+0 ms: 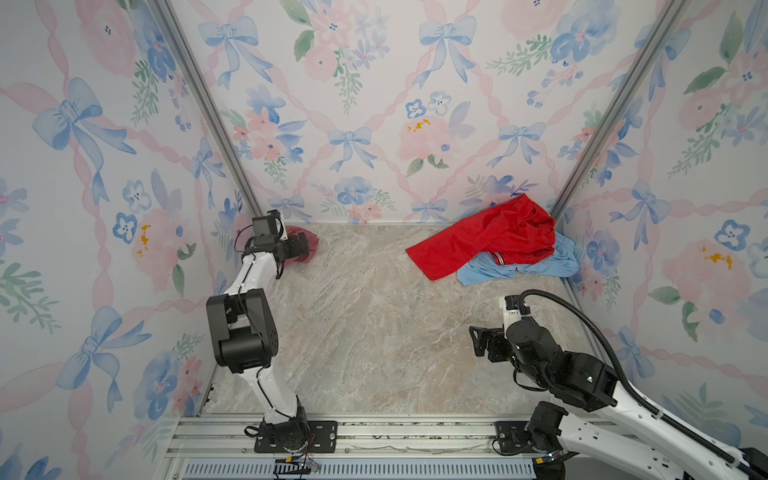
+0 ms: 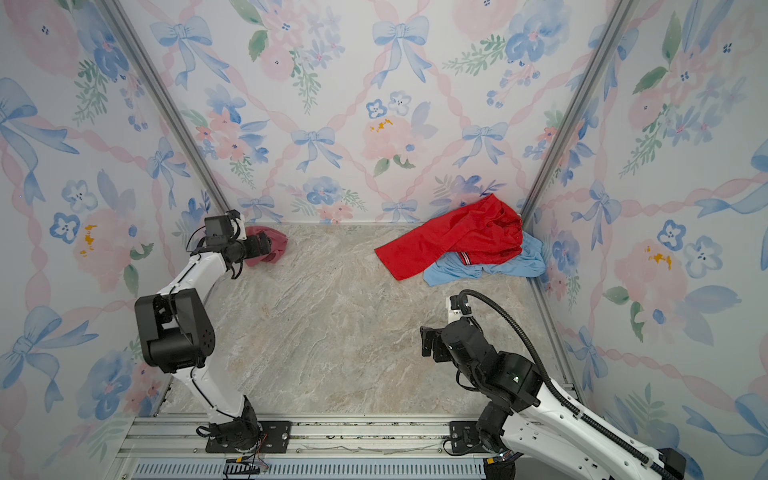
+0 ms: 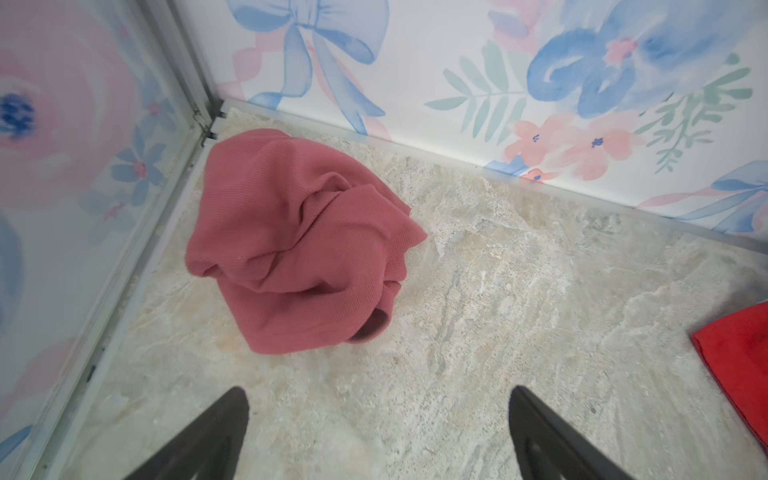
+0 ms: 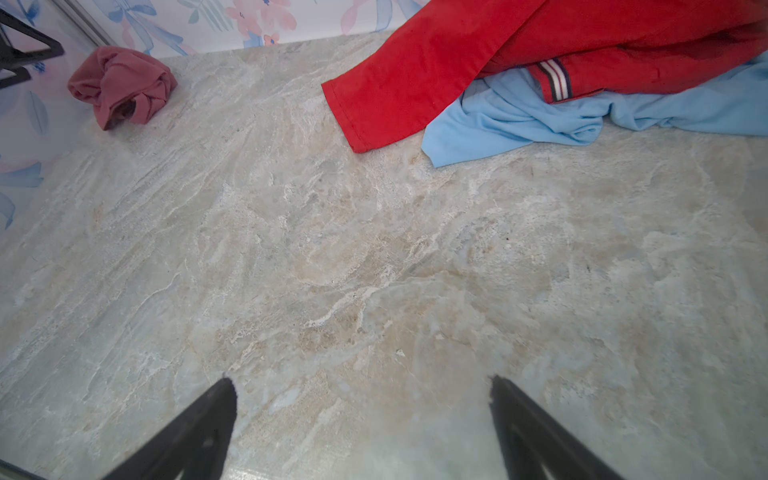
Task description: Pick out a specific cloth from the pile
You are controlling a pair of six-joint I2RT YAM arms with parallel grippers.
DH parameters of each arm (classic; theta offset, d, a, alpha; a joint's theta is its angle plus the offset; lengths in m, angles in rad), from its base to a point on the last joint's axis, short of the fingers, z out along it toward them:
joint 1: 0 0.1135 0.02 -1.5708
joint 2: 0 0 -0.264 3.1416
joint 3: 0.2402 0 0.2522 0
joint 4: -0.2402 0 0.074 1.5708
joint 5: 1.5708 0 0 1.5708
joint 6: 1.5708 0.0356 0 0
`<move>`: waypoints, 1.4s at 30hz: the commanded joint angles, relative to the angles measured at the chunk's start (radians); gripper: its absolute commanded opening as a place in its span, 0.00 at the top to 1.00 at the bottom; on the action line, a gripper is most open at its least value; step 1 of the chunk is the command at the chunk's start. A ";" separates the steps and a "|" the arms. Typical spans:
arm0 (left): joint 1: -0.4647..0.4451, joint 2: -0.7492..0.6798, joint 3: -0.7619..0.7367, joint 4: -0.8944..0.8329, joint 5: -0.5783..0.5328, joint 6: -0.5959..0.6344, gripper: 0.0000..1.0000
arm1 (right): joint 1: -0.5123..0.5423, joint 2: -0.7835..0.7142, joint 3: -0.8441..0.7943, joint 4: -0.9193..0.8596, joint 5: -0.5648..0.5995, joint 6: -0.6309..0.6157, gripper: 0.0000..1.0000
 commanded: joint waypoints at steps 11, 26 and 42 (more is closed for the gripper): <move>-0.349 -1.074 -1.160 0.508 -0.750 -0.046 0.02 | -0.112 0.136 -0.058 0.271 -0.108 -0.153 0.03; -0.341 -0.347 -1.083 1.255 -0.552 0.158 0.02 | -0.356 -0.304 -0.354 0.381 0.310 -0.569 0.03; -0.327 -0.144 -1.098 1.487 -0.500 0.185 0.02 | -0.631 -0.163 -0.755 1.194 0.166 -0.498 0.03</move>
